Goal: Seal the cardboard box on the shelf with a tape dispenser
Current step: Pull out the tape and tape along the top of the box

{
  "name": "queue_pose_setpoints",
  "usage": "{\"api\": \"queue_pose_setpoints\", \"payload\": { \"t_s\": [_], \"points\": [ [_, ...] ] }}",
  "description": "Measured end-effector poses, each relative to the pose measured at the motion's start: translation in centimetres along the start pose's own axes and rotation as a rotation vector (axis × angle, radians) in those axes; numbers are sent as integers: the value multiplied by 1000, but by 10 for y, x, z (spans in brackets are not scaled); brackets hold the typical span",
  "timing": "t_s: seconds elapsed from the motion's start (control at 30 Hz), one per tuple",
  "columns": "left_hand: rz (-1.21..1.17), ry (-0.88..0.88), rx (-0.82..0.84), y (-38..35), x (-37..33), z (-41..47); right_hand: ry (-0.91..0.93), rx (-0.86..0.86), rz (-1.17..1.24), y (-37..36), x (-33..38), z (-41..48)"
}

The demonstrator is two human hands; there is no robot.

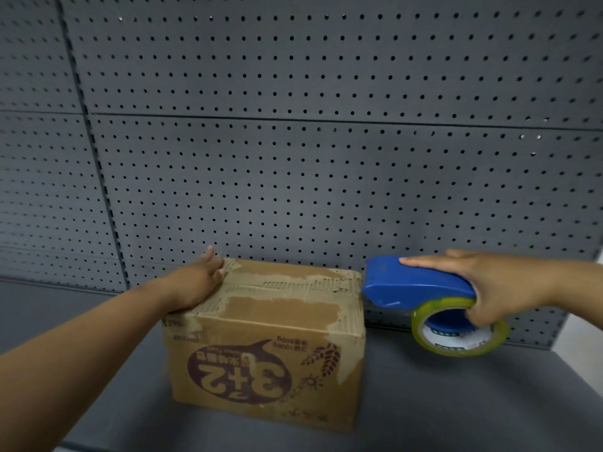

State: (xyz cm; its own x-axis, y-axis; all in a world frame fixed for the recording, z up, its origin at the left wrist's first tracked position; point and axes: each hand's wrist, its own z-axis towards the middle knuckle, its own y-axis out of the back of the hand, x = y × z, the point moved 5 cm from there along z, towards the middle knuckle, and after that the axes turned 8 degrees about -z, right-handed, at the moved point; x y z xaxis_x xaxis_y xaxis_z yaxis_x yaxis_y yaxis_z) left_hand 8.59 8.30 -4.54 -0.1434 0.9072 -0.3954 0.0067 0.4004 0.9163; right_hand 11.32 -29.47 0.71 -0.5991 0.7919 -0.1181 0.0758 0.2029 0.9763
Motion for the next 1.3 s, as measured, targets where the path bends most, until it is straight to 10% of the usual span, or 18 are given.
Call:
{"api": "queue_pose_setpoints", "payload": {
  "t_s": [0.13, 0.33, 1.3],
  "points": [
    [325, -133, -207, 9, -33, -12, 3, 3, 6, -1, 5, 3],
    [150, -379, 57, -23, -120, -25, 4, -1, 18, -2, 4, 4],
    [207, -345, 220, -53, -113, -10, -40, 221, -158, 9, 14, -6]
  ]
}}
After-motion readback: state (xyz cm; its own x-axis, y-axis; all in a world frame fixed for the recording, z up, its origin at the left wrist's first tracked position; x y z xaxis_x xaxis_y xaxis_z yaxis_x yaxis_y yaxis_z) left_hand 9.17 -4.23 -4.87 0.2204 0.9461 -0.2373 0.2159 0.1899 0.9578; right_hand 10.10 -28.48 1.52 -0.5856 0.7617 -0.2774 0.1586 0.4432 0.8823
